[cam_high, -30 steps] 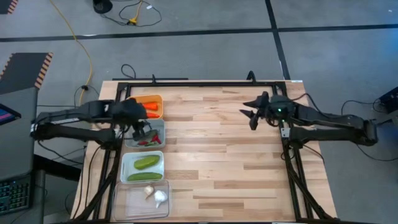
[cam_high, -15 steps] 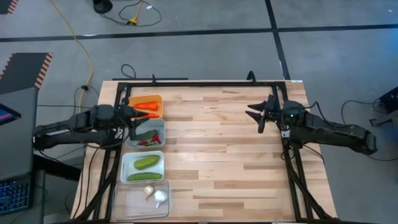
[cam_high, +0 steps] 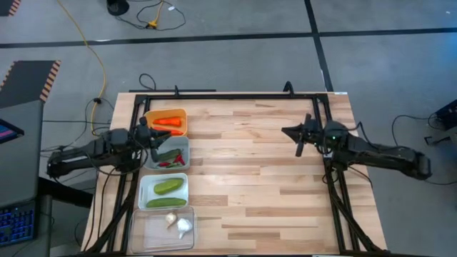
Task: Sort produce into baskets
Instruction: Return to Home Position
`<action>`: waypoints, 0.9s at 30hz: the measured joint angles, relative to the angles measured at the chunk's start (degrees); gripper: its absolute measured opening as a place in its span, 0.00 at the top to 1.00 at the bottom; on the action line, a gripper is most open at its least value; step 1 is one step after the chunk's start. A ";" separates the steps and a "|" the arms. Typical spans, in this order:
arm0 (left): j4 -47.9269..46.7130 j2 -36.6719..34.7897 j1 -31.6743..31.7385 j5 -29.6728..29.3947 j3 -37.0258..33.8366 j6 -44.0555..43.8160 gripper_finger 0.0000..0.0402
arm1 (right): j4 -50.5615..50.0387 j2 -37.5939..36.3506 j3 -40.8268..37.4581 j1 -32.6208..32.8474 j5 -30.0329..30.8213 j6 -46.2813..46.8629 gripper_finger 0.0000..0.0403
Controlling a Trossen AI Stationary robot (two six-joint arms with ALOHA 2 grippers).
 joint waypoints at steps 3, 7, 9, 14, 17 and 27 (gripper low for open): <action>1.94 -3.93 0.02 -0.94 -2.13 0.15 0.91 | 3.06 -1.74 -2.99 -0.12 -0.04 0.68 0.95; 1.27 -4.69 0.02 -0.94 -3.16 0.13 0.94 | 5.88 -3.93 -5.89 -0.09 -0.07 1.68 0.95; 1.66 -4.33 0.02 -1.00 -3.14 0.99 0.95 | 6.31 -4.82 -6.37 -0.07 -0.08 1.58 0.93; 1.72 -4.87 0.02 -1.28 -3.12 1.62 0.99 | 7.40 -8.38 -8.88 -0.07 -3.15 1.07 0.90; 1.34 -4.79 0.02 -1.29 -3.12 2.13 1.00 | 5.79 -10.29 -9.79 -0.08 -2.89 1.84 0.93; 1.38 -4.81 0.02 -2.38 -3.12 3.52 1.00 | 3.06 -11.98 -9.81 -0.09 -2.68 0.45 0.91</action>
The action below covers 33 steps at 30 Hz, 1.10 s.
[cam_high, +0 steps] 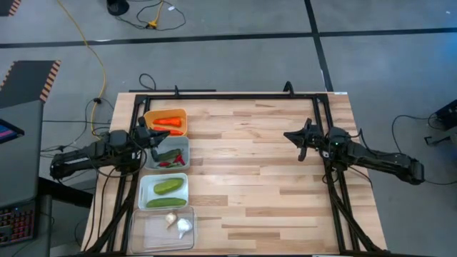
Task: Sort produce into baskets
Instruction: Return to Home Position
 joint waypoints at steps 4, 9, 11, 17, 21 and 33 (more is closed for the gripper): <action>0.02 0.00 0.00 0.01 0.00 1.36 1.00 | -1.18 0.00 -0.02 0.02 0.02 -0.04 0.92; 0.04 0.00 0.00 -0.24 0.00 2.43 1.00 | -4.91 0.00 -0.05 0.02 2.28 -3.45 0.92; 0.04 0.02 0.00 -0.26 0.00 2.43 1.00 | -6.70 0.06 -0.07 0.02 5.83 -3.18 0.91; 0.04 0.07 0.00 -0.24 0.00 2.17 1.00 | -6.49 1.16 -0.07 -0.84 7.56 -2.16 0.90; -0.11 0.07 0.00 -0.18 0.00 2.49 1.00 | -6.66 1.99 -0.09 -1.14 7.54 -2.17 0.90; 14.55 0.37 -0.02 4.50 -7.62 4.88 1.00 | -6.91 3.16 -0.11 -1.05 7.49 -2.15 0.90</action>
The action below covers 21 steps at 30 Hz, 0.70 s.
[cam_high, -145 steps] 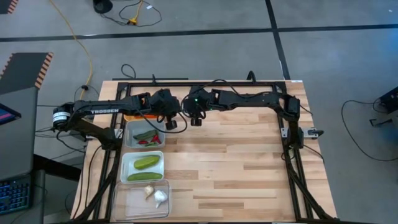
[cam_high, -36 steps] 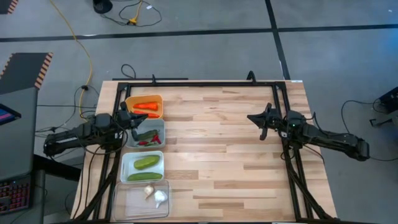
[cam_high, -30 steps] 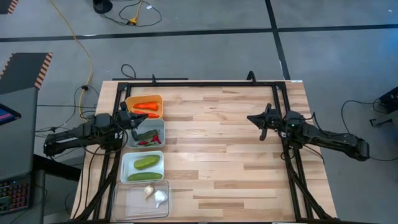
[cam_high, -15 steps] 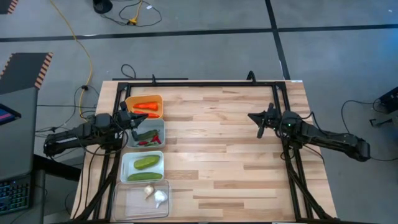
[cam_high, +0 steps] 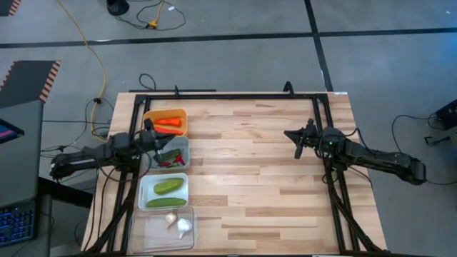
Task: Sort produce into baskets
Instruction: Return to Home Position
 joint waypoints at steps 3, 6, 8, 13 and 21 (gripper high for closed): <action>7.73 -0.28 0.02 2.50 -2.47 2.70 1.00 | 0.02 0.01 0.00 0.00 -0.04 0.01 0.89; 8.85 0.08 0.06 3.89 -3.68 3.14 1.00 | 0.05 0.01 -0.02 0.00 -0.08 0.01 0.89; 8.41 0.33 0.07 3.92 -3.68 2.27 1.00 | 0.05 0.01 -0.02 0.00 -0.10 0.01 0.89; 8.21 0.33 0.09 5.19 -3.71 3.10 1.00 | 0.08 0.01 -0.02 0.00 -0.10 0.01 0.89; 7.44 0.33 0.09 8.80 -3.75 3.12 1.00 | 0.10 0.01 -0.02 0.00 -0.10 0.03 0.89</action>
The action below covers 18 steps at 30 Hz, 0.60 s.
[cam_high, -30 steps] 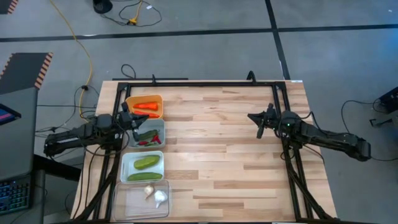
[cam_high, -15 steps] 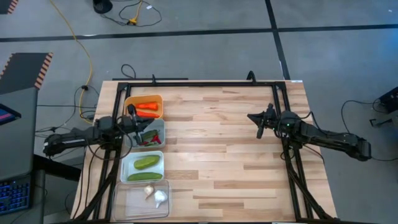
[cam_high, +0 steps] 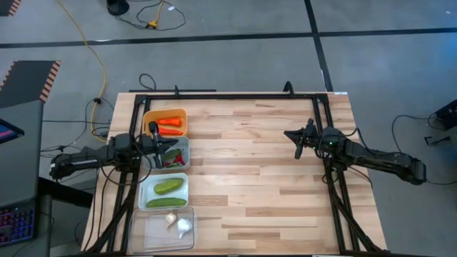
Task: Sort produce into baskets
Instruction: Return to Home Position
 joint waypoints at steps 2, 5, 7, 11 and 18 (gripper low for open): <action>0.04 0.00 0.00 -0.15 0.00 0.23 1.00 | 0.00 0.00 0.00 0.00 0.00 0.00 0.89; 0.04 0.00 0.00 -0.25 -0.02 0.79 1.00 | 0.04 0.00 -0.02 0.00 0.00 0.00 0.89; 0.06 0.00 0.00 -0.25 -0.02 0.79 1.00 | 0.04 0.00 -0.02 0.00 0.00 0.00 0.89; 0.06 0.00 0.00 -0.27 -0.04 0.63 1.00 | 0.08 0.00 -0.02 0.00 0.00 0.00 0.89; 0.08 0.00 0.00 -0.31 -0.07 0.66 1.00 | 0.09 0.00 -0.02 0.00 0.00 0.00 0.89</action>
